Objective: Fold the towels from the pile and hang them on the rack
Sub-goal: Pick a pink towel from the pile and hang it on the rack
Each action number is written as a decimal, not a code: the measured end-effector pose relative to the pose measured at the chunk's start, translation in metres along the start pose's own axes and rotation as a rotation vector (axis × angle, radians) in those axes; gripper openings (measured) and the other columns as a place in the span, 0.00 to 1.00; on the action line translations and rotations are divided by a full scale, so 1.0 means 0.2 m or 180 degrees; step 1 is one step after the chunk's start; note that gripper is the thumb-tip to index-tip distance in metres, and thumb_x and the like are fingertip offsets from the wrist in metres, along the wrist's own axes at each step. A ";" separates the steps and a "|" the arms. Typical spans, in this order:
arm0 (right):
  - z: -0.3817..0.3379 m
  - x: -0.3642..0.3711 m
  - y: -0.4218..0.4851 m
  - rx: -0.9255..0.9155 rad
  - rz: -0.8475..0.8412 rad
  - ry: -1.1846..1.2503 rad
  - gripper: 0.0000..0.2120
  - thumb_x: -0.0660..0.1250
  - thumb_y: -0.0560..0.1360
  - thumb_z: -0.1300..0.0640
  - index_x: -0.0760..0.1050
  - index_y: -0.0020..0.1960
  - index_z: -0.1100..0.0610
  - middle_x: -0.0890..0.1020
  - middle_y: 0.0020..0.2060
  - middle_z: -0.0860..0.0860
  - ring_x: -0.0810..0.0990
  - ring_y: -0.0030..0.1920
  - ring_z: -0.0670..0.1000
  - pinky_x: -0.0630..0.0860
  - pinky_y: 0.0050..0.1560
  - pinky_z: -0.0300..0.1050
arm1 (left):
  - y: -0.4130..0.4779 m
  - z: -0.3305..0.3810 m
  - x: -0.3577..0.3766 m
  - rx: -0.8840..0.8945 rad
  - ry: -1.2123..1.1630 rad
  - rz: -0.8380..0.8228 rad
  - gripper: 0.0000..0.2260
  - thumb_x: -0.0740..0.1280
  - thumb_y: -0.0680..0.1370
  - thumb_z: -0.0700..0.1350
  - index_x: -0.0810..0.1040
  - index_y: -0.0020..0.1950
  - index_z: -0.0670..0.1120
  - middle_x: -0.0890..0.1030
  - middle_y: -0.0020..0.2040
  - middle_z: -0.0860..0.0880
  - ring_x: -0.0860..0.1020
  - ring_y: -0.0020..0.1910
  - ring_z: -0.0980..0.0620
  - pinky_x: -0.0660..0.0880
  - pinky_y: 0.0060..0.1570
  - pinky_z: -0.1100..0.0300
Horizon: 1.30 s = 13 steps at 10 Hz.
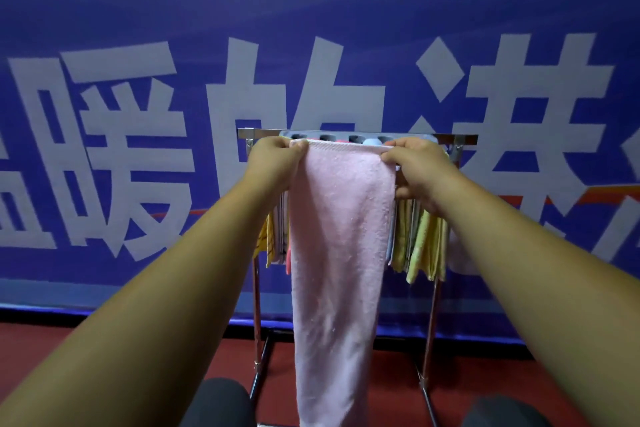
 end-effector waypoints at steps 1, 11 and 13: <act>-0.03 -0.01 0.01 0.0191 0.0073 0.0298 0.11 0.67 0.77 0.63 0.82 0.58 0.59 0.84 0.48 0.58 0.85 0.45 0.57 0.87 0.42 0.56 | 0.01 -0.04 0.00 -0.0874 -0.0465 -0.0016 0.21 0.75 0.79 0.56 0.80 0.63 0.41 0.82 0.55 0.43 0.83 0.52 0.43 0.85 0.54 0.45; 0.08 0.24 0.06 -0.0154 0.0430 -0.1457 0.14 0.68 0.83 0.49 0.83 0.49 0.59 0.83 0.38 0.56 0.85 0.43 0.60 0.82 0.43 0.48 | -0.12 -0.08 0.40 0.0093 -0.0643 -0.0406 0.09 0.70 0.79 0.47 0.89 0.54 0.49 0.88 0.44 0.48 0.87 0.48 0.45 0.86 0.52 0.43; 0.12 0.27 0.07 -0.0125 -0.0035 -0.1097 0.23 0.62 0.68 0.47 0.83 0.57 0.56 0.84 0.41 0.60 0.87 0.48 0.65 0.86 0.53 0.65 | -0.15 -0.06 0.43 0.0349 -0.0352 -0.0443 0.15 0.66 0.81 0.44 0.85 0.65 0.52 0.88 0.58 0.51 0.85 0.56 0.49 0.84 0.59 0.47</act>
Point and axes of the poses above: each hand's wrist, its own y-axis towards the middle knuckle, its own x-axis out of the palm, z = x × y, the point moved 8 cm from there along y, towards the middle knuckle
